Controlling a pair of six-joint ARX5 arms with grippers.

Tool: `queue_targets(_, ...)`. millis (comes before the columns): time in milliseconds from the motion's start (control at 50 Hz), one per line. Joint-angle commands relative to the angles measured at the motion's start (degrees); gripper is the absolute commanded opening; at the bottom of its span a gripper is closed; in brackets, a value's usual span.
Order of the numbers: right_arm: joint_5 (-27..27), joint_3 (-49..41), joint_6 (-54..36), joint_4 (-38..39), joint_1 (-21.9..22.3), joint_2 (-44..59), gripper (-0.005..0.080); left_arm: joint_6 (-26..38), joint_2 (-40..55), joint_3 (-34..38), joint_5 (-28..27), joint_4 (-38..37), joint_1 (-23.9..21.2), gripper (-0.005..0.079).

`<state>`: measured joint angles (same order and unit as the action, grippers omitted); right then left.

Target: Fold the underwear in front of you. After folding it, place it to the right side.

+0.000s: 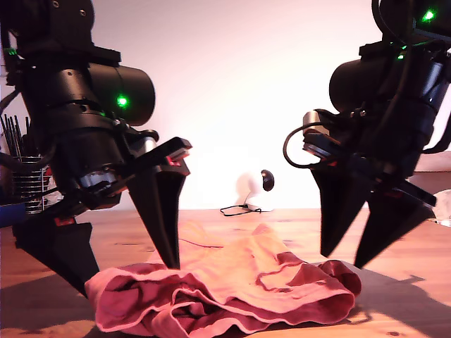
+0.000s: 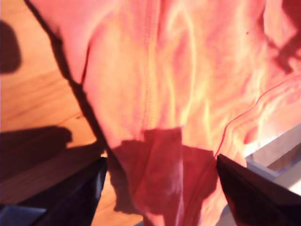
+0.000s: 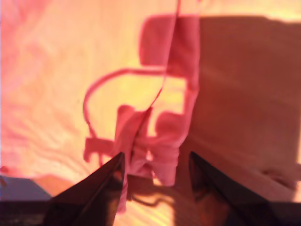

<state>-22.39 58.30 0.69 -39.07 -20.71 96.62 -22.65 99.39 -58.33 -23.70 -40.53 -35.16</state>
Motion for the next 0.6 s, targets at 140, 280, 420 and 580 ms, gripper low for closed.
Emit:
queue_targets(140, -1.7, 0.0, 1.2, -0.2, 1.7, 0.2, 0.0414, -1.2, 3.9, 1.0, 0.2, 2.5, -2.9, 0.0679)
queue_targets(280, -4.8, 0.0, 2.3, 0.2, 1.5, 0.3, 0.0429, -1.4, 3.9, 1.0, 0.2, 3.4, -3.9, 0.0679)
queue_targets(420, -7.0, 0.0, 2.3, 0.5, 0.3, 0.4, 0.0446, -1.4, 3.9, 1.0, 0.2, 3.4, -4.0, 0.0679)
queue_targets(580, -5.4, 0.0, 2.3, 0.8, -0.3, 2.5, 0.049, -1.4, 3.9, 1.0, 0.1, 3.3, -4.0, 0.0679)
